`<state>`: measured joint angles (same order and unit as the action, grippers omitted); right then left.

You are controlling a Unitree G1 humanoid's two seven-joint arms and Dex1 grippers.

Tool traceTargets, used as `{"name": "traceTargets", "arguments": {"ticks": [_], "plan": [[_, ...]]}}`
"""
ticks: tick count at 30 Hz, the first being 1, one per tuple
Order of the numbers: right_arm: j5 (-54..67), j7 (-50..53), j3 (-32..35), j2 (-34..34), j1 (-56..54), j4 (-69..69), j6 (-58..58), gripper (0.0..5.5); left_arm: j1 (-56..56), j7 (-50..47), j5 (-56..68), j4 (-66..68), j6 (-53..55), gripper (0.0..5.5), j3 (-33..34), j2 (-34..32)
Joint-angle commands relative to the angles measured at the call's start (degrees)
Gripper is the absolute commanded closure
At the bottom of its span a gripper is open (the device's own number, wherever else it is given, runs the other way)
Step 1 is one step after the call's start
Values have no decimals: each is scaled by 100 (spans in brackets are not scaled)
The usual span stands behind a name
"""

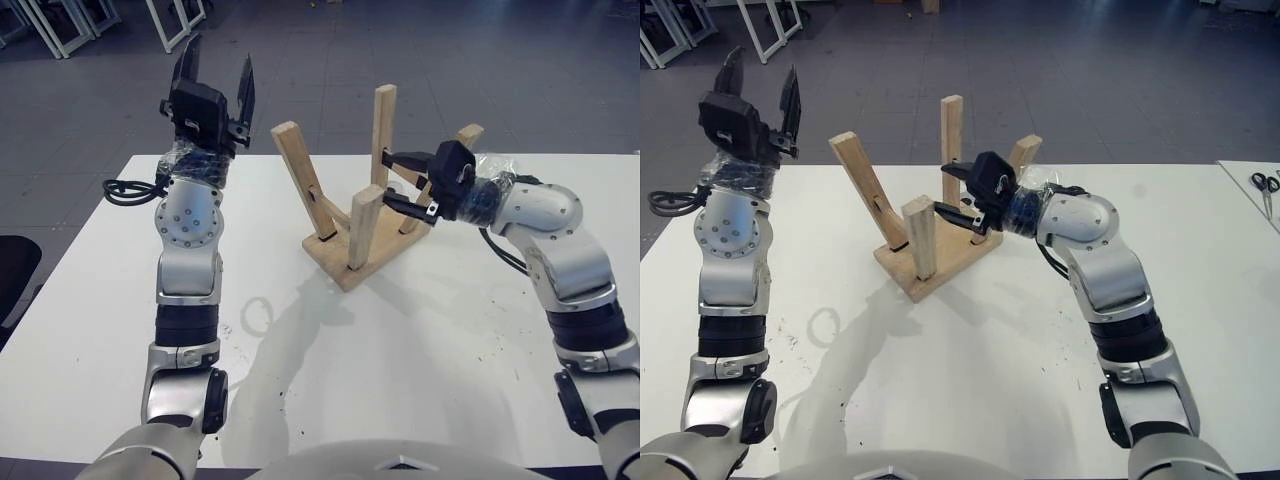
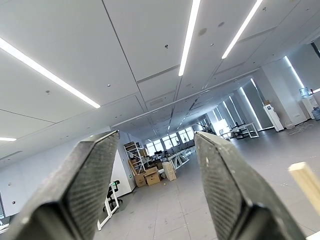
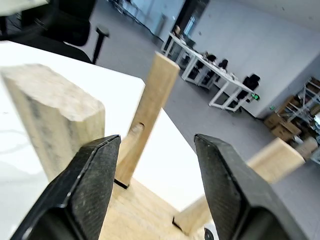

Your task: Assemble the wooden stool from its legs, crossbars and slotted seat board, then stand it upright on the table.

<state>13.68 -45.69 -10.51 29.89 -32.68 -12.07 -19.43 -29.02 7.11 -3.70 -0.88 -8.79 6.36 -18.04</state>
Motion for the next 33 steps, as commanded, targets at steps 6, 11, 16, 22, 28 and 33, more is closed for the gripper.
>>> {"name": "traceTargets", "arguments": {"ticks": [6, 11, 16, 22, 28, 33], "plan": [[1198, 1274, 1359, -1030, -2181, 73, -819, 279, -133, -761, -398, -7, -225, 274, 439, -167], [2376, 1496, 1682, -1675, -3030, 635, -1562, 279, -263, -1342, -569, 240, -301, 274, 942, -450], [2572, 982, 346, -1369, -1492, 489, -3187, 279, -174, -1383, -538, 393, -190, 274, 917, -409], [2523, 1292, 261, -1334, -1369, 233, -3733, 279, -133, -1183, -385, 421, -53, 274, 705, -296], [3628, 2370, 2269, -1718, -2279, 53, -3570, 279, 15, -768, 13, 290, 125, 274, 565, -230], [2076, 1657, 1226, -270, -1069, 179, -2784, 279, 372, 734, 1378, -197, 674, 274, 366, -341]]}}
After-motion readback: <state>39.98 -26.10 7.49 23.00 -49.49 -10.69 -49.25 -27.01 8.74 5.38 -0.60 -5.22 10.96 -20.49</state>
